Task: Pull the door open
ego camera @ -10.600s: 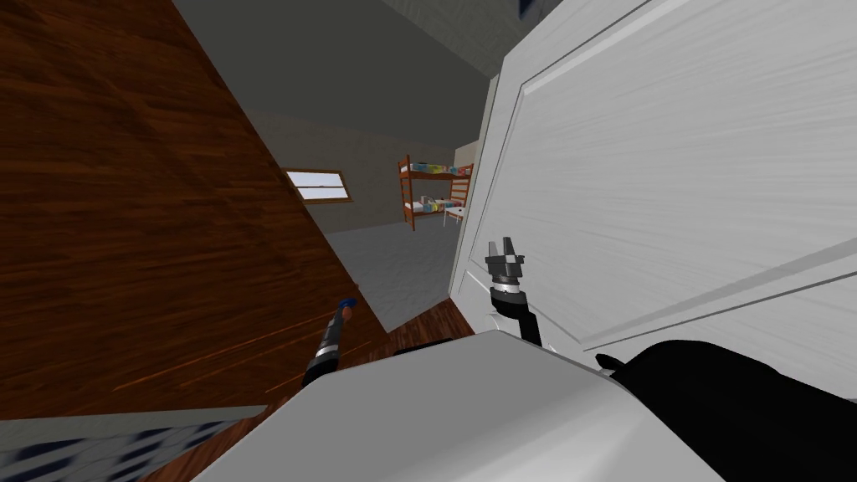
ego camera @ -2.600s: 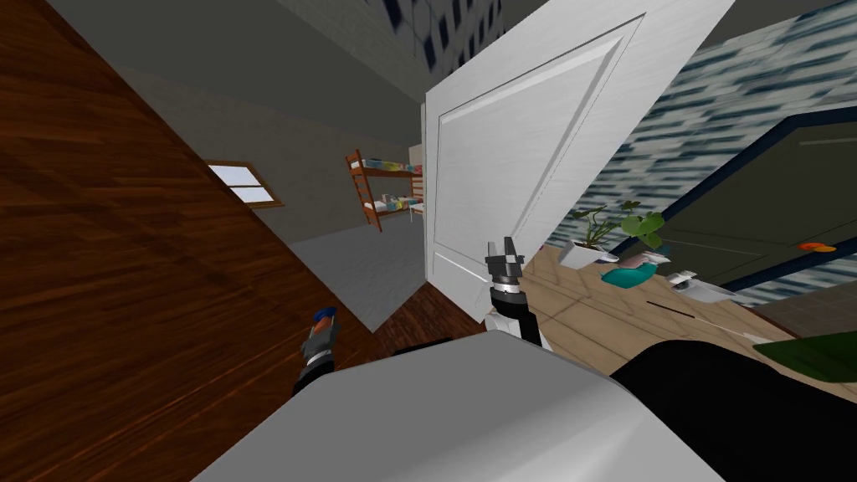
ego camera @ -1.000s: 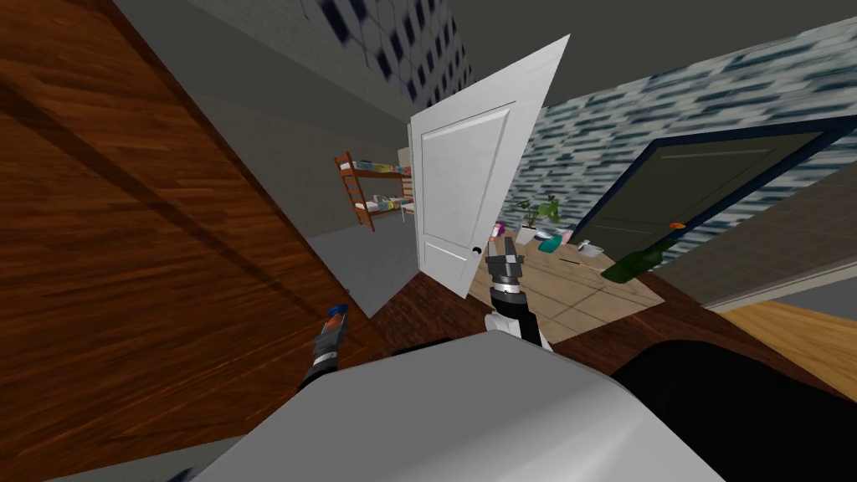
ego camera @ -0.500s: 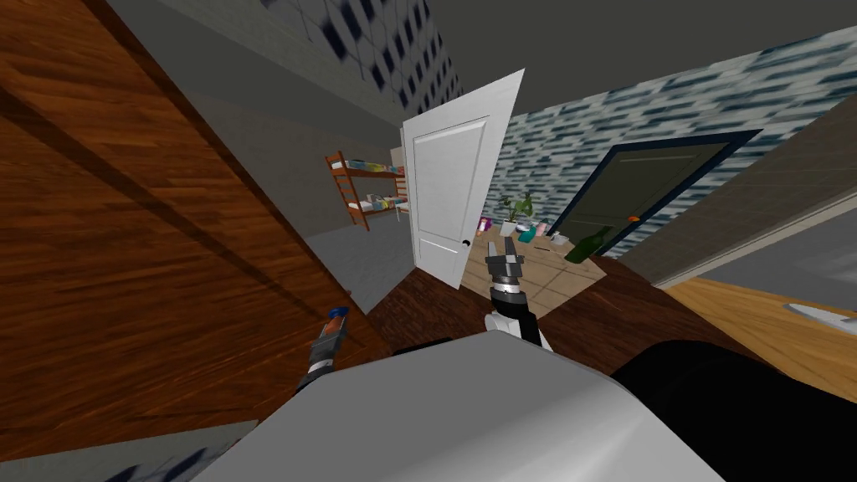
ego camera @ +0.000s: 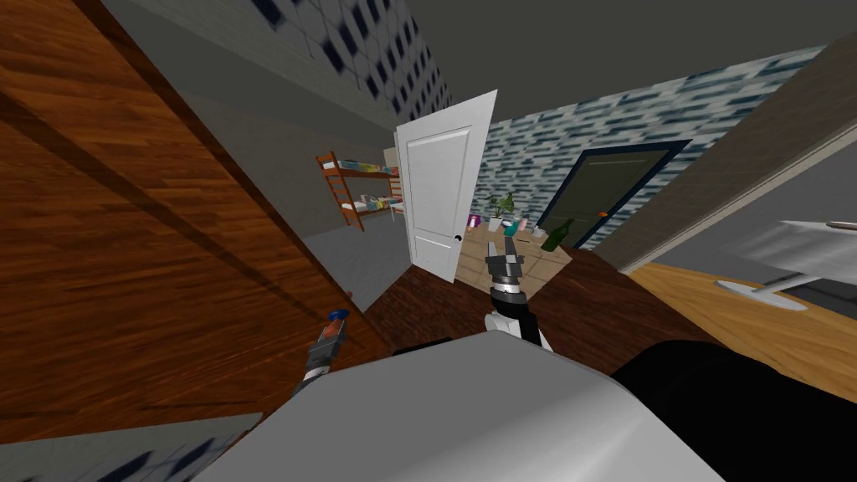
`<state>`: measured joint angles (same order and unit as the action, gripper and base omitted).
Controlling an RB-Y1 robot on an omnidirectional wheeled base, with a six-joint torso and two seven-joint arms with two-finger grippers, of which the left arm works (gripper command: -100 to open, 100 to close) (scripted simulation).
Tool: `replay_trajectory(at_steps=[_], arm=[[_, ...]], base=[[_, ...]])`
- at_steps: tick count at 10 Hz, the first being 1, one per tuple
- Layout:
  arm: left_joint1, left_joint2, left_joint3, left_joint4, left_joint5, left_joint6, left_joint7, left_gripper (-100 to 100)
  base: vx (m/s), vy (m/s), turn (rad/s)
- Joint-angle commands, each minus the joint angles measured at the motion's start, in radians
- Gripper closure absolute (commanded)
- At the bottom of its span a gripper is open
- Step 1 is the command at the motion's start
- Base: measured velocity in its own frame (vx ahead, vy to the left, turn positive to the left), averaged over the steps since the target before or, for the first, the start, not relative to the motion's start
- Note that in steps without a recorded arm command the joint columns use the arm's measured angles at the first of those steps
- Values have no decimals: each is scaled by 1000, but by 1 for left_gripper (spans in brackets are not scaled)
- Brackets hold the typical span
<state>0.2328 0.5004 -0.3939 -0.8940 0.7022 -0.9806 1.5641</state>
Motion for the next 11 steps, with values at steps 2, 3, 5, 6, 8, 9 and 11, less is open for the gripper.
replay_trajectory(at_steps=[2,3,5,6,8,9,11], arm=[[20,24,-30,-2,-13,-33,30,100],[30,39,-45,0,-19,-51,46,100],[41,56,-63,2,-27,-73,67,100],[40,51,-57,-7,-24,-57,55,100],[50,62,-76,5,-33,-85,74,100],[53,67,-83,11,-36,-97,82,100],[60,79,-99,23,-44,-126,100,100]], base=[[-234,50,-120],[-232,31,-165],[-217,34,-98],[-104,21,-29],[-158,32,-138],[-216,25,-103],[-205,48,-141]])
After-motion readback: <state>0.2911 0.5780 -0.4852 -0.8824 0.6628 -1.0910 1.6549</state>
